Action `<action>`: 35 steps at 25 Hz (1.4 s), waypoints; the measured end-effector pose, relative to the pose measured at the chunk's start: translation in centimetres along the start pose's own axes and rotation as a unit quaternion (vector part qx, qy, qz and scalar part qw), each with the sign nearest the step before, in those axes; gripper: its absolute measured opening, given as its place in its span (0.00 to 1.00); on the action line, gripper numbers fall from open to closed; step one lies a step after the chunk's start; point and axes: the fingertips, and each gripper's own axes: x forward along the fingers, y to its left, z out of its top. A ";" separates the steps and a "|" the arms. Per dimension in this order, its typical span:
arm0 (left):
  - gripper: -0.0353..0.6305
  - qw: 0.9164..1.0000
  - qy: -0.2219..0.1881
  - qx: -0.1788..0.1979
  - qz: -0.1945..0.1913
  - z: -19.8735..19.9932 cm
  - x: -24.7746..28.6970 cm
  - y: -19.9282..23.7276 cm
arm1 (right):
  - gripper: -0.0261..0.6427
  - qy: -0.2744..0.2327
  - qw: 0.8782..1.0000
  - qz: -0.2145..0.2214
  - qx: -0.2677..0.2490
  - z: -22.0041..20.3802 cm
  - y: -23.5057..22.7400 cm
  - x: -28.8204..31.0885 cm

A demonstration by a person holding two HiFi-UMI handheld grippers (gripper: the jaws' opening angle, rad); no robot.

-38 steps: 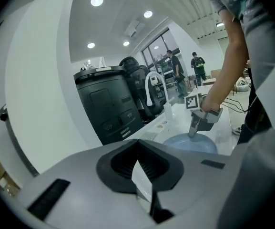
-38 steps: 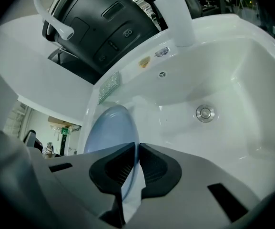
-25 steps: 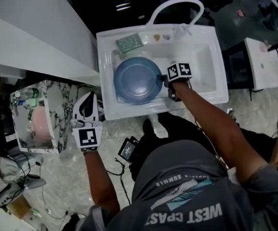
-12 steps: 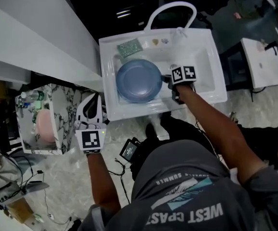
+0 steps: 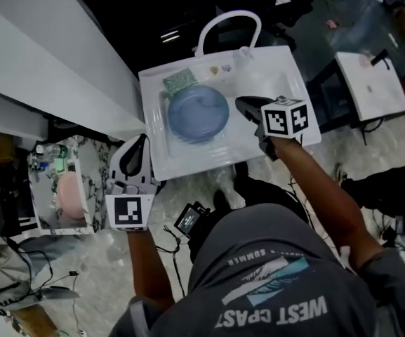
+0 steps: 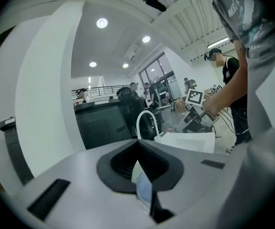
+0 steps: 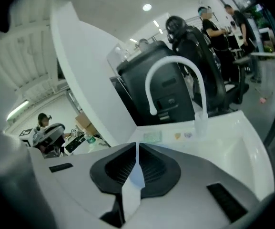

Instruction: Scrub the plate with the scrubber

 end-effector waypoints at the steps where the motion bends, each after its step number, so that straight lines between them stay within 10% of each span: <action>1: 0.06 1.000 -0.008 -0.001 -0.004 0.9 -0.1 -0.4 | 0.10 -0.016 1.000 0.005 -0.025 1.2 1.2 -1.5; 15: 0.06 0.993 -0.090 -0.011 -0.077 13.0 -2.5 -6.0 | 0.08 -0.125 0.940 -0.047 -0.314 6.7 12.5 -18.9; 35: 0.06 0.982 -0.098 0.027 -0.162 20.7 -3.1 -17.0 | 0.08 -0.173 0.923 -0.089 -0.332 7.4 14.4 -34.3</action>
